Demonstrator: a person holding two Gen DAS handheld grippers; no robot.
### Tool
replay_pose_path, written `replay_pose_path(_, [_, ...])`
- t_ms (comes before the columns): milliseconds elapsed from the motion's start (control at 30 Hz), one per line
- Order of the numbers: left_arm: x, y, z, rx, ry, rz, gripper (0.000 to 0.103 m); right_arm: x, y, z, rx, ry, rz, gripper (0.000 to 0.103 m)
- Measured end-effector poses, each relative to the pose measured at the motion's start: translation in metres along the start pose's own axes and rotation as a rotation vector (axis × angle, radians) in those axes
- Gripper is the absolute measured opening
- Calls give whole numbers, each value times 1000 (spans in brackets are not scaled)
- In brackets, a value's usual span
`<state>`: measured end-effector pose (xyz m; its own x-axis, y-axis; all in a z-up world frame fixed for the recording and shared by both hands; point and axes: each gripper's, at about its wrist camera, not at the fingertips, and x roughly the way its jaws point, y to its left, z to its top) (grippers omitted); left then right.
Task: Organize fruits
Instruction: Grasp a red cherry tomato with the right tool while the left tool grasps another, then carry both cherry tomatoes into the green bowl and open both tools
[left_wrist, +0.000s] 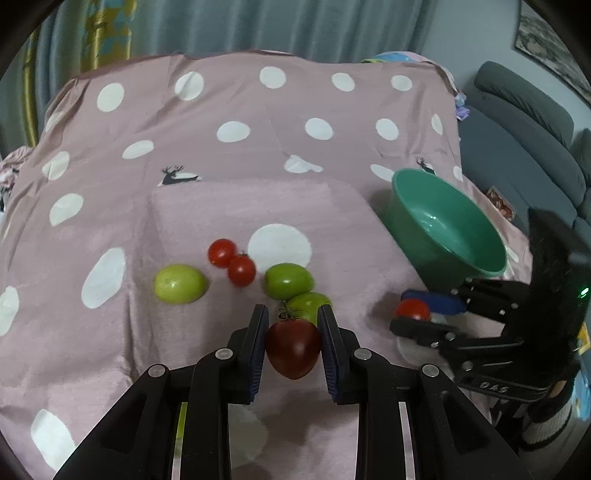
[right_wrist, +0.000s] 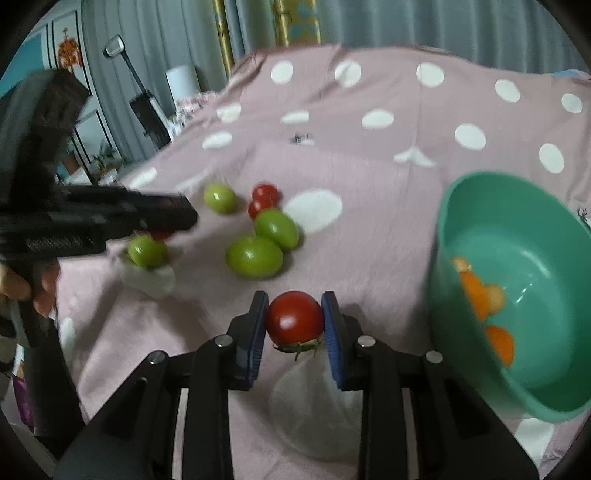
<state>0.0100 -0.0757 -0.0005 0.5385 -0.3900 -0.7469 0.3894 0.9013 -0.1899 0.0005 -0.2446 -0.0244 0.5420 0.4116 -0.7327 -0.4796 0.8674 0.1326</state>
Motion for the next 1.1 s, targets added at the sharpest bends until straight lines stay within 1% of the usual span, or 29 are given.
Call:
replay_pose_path(100, [-1, -9, 2, 11, 0, 2, 28, -13, 0, 2, 5, -40, -2, 30])
replay_pose_path(267, [-3, -26, 12, 20, -31, 5, 28, -39, -5, 7, 25, -117, -20, 30])
replay_pose_path(400, [-1, -45, 21, 47, -54, 4, 28, -59, -18, 7, 59, -166, -57, 30])
replay_pose_path(533, [5, -63, 33, 71, -63, -18, 28, -75, -35, 5, 102, -201, -103, 30])
replay_pose_path(633, [10, -76, 42, 85, -69, -32, 28, -86, -49, 3, 139, -224, -135, 30])
replay_pose_path(700, [13, -86, 50, 92, -77, -57, 28, -93, -58, 2, 162, -237, -160, 30])
replay_pose_path(867, [25, -122, 63, 155, -86, -98, 28, -106, -78, -5, 220, -262, -205, 30])
replay_pose_path(1100, [46, -161, 73, 243, -70, -108, 28, -112, -92, -11, 253, -263, -249, 30])
